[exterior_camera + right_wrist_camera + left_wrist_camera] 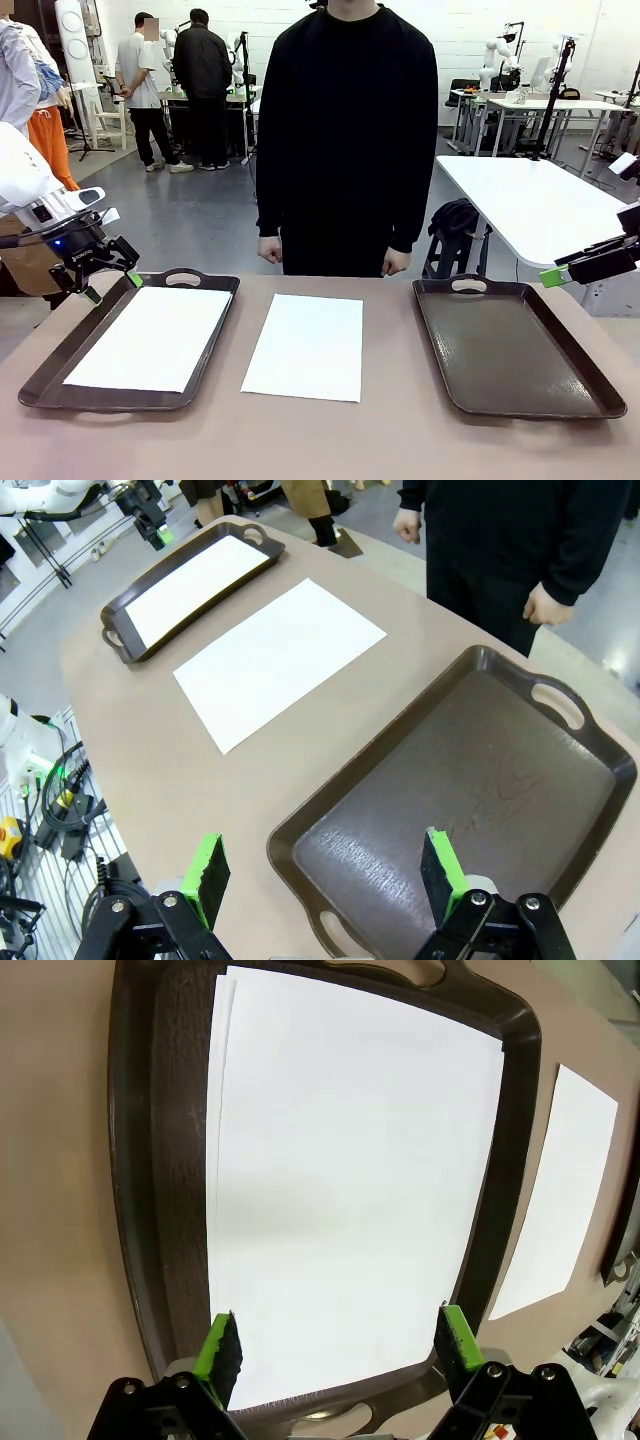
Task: Sort the A4 documents.
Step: Receive the A4 Paper.
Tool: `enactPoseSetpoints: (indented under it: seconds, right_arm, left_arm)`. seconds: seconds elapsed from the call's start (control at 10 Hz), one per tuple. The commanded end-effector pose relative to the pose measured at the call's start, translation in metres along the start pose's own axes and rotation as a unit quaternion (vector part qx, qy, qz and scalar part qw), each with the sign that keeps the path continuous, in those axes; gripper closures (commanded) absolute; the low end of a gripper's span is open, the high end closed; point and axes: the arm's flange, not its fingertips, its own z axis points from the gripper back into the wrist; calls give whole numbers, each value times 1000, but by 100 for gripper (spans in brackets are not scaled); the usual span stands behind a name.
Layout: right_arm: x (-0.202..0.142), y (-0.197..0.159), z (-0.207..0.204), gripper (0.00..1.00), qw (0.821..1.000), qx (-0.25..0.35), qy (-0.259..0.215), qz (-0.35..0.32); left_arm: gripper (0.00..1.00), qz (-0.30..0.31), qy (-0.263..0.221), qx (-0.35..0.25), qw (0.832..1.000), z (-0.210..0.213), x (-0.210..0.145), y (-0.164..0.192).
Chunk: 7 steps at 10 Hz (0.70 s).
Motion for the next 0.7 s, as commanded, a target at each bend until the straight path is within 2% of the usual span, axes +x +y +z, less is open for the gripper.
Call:
enactPoseSetpoints:
  seconds: [0.0, 0.5, 0.6]
  right_arm:
    - [1, -3, -2, 0, 1000, 9, -10, 5]
    - [1, -3, -2, 0, 1000, 9, -10, 5]
    - [1, -3, -2, 0, 1000, 9, -10, 5]
  left_arm:
    - [0, -5, 0, 7, 1000, 1, 2, 0]
    - [0, 0, 0, 0, 1000, 0, 0, 0]
    - [0, -43, -72, 4, 996, 29, -3, -32]
